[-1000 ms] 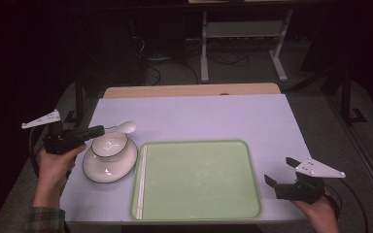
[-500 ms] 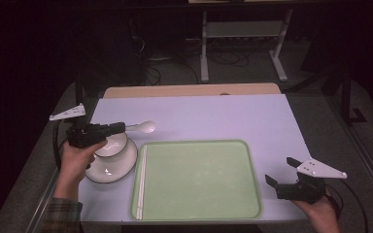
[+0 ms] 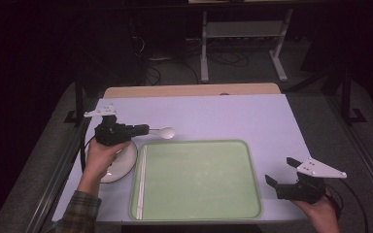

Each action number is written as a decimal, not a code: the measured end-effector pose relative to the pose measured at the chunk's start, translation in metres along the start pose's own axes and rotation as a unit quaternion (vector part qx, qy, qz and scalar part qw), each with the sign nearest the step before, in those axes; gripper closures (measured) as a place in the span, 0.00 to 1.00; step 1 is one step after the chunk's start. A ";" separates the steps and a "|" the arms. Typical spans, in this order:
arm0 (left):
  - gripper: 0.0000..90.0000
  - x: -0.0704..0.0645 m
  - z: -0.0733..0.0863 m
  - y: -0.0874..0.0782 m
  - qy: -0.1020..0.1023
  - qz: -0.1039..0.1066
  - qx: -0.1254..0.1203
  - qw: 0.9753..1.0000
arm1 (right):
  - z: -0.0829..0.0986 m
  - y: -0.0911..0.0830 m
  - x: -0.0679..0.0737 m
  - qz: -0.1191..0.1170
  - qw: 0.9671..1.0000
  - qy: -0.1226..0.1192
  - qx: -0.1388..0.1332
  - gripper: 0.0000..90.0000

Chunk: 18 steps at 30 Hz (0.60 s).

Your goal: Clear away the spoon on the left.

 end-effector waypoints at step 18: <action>0.95 0.012 0.022 0.058 -0.037 0.017 0.043 0.998 | 0.001 0.000 0.000 -0.001 1.000 -0.003 0.001 0.04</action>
Point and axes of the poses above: each handheld gripper's, and its own axes: y roughly forward along the jaws, z roughly out of its underside, x roughly to its left, the point moved 6 cm from there along y, roughly forward along the jaws, and after that the axes turned 12 degrees about x, right-handed, at the moved point
